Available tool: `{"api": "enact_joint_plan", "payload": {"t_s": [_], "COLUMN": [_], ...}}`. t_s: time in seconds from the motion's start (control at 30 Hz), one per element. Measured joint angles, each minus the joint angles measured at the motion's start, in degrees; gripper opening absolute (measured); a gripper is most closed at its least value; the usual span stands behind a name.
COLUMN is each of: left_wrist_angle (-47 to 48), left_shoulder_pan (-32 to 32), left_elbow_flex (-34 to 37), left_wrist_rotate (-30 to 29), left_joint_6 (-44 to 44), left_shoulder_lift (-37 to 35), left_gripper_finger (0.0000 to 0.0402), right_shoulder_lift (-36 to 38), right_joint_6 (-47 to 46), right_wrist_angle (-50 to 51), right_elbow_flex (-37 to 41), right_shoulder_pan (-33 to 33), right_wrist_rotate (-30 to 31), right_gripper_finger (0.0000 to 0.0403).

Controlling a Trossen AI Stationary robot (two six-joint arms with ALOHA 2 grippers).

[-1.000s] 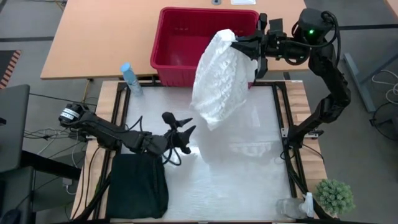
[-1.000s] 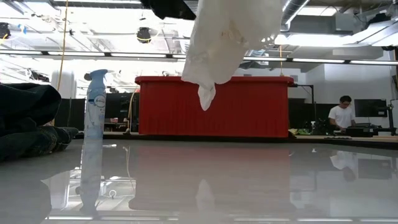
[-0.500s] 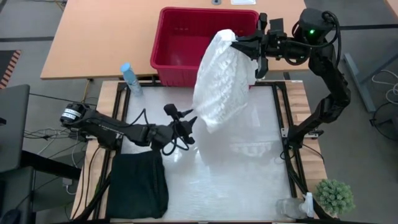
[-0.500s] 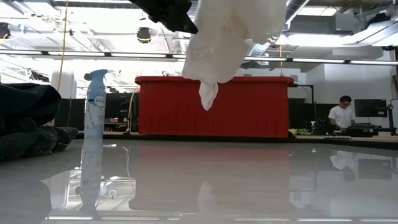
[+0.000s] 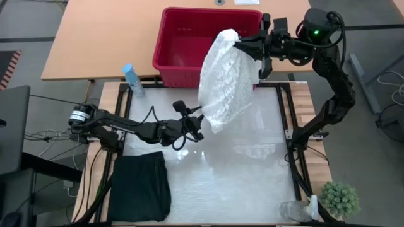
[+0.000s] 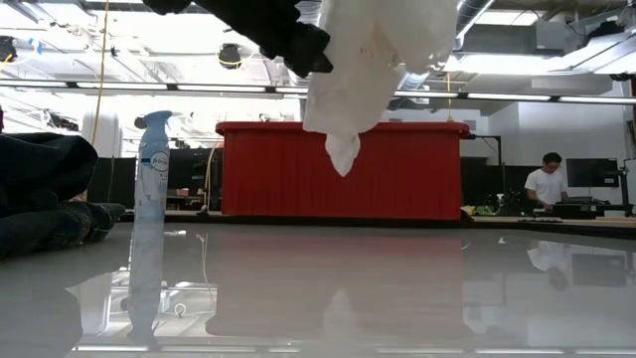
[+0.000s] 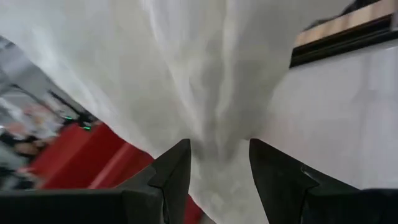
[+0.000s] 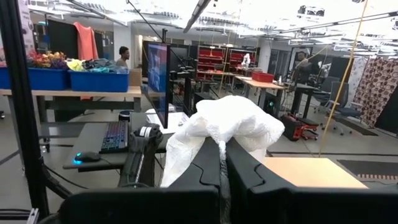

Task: Fold Laundry from Bin
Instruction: Fold the white dress from the red bin

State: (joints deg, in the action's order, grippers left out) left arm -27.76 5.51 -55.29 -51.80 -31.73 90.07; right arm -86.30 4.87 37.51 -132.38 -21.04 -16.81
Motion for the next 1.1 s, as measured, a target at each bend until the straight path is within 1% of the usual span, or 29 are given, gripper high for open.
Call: {"api": "enact_joint_plan", "payload": {"t_s": [0.07, 0.17, 0.23, 0.33, 0.43, 0.53, 0.6, 0.63, 0.67, 0.77, 0.83, 0.87, 0.93, 1.1], "left_wrist_angle": [-3.2, -7.6, -10.5, -11.6, -10.3, -8.7, -8.5, -8.4, -8.5, -6.1, -4.0, -3.0, -1.3, 0.1], "left_shoulder_pan": [0.1, -0.2, -0.7, -1.9, -3.1, -3.8, -3.8, -3.6, -3.2, -1.3, 0.2, 0.8, 2.0, 4.7], "left_elbow_flex": [0.0, 0.0, 0.0, -0.1, -0.1, -0.1, -0.1, -0.1, -0.4, -2.3, -3.7, -4.4, -6.0, -10.1], "left_wrist_rotate": [-2.4, -3.6, -2.6, 1.0, 1.6, 1.2, -0.8, -2.5, -5.0, -14.0, -17.7, -19.3, -20.7, -26.4], "left_joint_6": [-3.8, -7.2, -7.6, -4.8, -0.9, 0.8, 0.3, -0.3, -0.8, -4.6, -8.4, -10.2, -13.7, -22.6], "left_shoulder_lift": [0.5, 0.7, 0.8, 0.8, 0.8, 0.8, 0.5, 0.3, 0.1, -1.7, -3.5, -4.2, -5.4, -8.5], "left_gripper_finger": [0.0155, 0.0155, 0.0155, 0.0151, 0.0127, 0.0076, 0.003, 0.0016, 0.0011, 0.0005, 0.0004, 0.0004, 0.0003, 0.0003], "right_shoulder_lift": [-0.2, -0.4, -0.6, -0.9, -1.2, -1.2, -1.2, -1.2, -1.1, -1.2, -1.7, -1.8, -2.5, -4.5], "right_joint_6": [-0.1, -1.2, -1.4, -1.5, -1.5, -1.5, -1.4, -0.9, -0.3, -0.4, -0.9, -1.3, -1.8, 0.3], "right_wrist_angle": [0.0, 0.2, 0.0, -0.3, -0.9, -0.8, -0.6, -0.1, 0.8, 4.8, 7.6, 9.3, 13.0, 23.3], "right_elbow_flex": [0.0, 0.0, 0.0, 0.0, 0.0, 0.0, 0.0, 0.0, 0.0, 0.0, 0.0, 0.0, 0.0, 0.0], "right_shoulder_pan": [0.0, 0.0, 0.3, 0.8, 0.8, 0.7, 0.7, 0.4, -0.1, -1.7, -2.8, -3.3, -4.7, -7.7], "right_wrist_rotate": [0.0, -1.4, -1.8, -2.3, -2.6, -2.6, -2.6, -2.5, -2.4, -1.3, -1.3, -1.3, -1.2, -0.7], "right_gripper_finger": [0.0024, 0.0024, 0.0024, 0.0024, 0.0024, 0.0024, 0.0024, 0.0024, 0.0024, 0.0031, 0.0046, 0.0052, 0.006, 0.0066]}}
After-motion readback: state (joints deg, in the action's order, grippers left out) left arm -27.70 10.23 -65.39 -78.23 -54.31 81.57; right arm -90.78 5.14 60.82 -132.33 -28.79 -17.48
